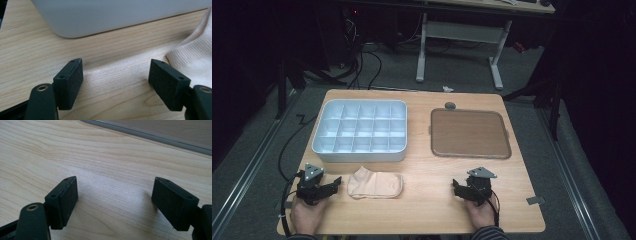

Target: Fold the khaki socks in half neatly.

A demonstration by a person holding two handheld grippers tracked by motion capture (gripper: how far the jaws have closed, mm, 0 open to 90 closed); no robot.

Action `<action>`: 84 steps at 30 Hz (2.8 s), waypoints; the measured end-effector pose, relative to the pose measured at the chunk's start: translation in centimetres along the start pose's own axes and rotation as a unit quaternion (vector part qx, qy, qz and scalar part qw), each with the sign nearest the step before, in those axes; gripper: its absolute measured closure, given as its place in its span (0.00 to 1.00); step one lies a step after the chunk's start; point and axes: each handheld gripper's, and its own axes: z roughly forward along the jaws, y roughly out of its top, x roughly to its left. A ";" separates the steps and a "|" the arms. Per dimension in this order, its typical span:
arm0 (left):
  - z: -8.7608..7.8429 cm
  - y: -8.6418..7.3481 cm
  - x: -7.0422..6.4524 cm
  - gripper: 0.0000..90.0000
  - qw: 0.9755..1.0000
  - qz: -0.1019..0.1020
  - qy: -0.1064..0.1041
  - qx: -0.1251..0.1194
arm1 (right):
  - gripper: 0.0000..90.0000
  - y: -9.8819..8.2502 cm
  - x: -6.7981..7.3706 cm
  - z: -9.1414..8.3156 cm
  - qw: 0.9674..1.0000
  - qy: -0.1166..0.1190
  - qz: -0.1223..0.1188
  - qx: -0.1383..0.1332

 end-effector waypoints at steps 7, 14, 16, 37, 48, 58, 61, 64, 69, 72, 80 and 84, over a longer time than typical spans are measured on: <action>0.0 0.0 0.0 0.32 1.000 0.000 0.000 0.000 | 0.24 0.0 0.0 0.0 1.000 0.000 0.000 0.000; 0.0 0.0 0.0 0.32 1.000 -0.001 0.001 0.000 | 0.24 0.0 0.0 0.0 1.000 0.000 0.000 0.000; 0.0 0.0 0.0 0.33 1.000 -0.001 0.002 0.000 | 0.24 0.0 0.0 0.0 1.000 0.000 0.000 0.000; -0.4 -0.2 -0.1 0.38 1.000 -0.010 -0.002 -0.005 | 0.37 -0.1 0.0 -0.1 1.000 -0.005 0.001 -0.009; -1.1 -0.2 -0.4 0.40 0.999 -0.012 -0.051 -0.009 | 0.46 -0.1 -0.1 -0.2 1.000 -0.008 0.001 -0.014; -1.8 0.6 -1.7 0.39 0.996 -0.002 -0.090 -0.019 | 0.56 -0.1 0.0 -0.3 1.000 -0.003 -0.007 -0.018; -1.4 0.7 -2.5 0.39 0.995 0.002 -0.098 -0.015 | 0.59 -0.1 0.1 -0.3 1.000 0.001 -0.006 -0.016; -1.2 0.9 -2.9 0.39 0.995 0.006 -0.103 -0.012 | 0.59 -0.1 0.0 -0.5 1.000 0.007 0.002 -0.012; -0.7 1.1 -3.3 0.39 0.994 0.008 -0.105 -0.004 | 0.58 -0.2 0.0 -0.8 1.000 0.020 0.008 -0.012; -0.5 1.1 -3.6 0.39 0.994 0.009 -0.108 -0.002 | 0.59 0.0 0.4 -1.1 0.999 0.029 0.006 -0.014; 0.0 1.1 -4.2 0.39 0.994 0.015 -0.110 0.006 | 0.58 0.8 2.0 -1.7 0.998 0.057 -0.009 -0.020; 0.2 1.1 -4.5 0.40 0.994 0.020 -0.108 0.009 | 0.58 1.1 2.7 -1.6 0.997 0.069 -0.019 -0.021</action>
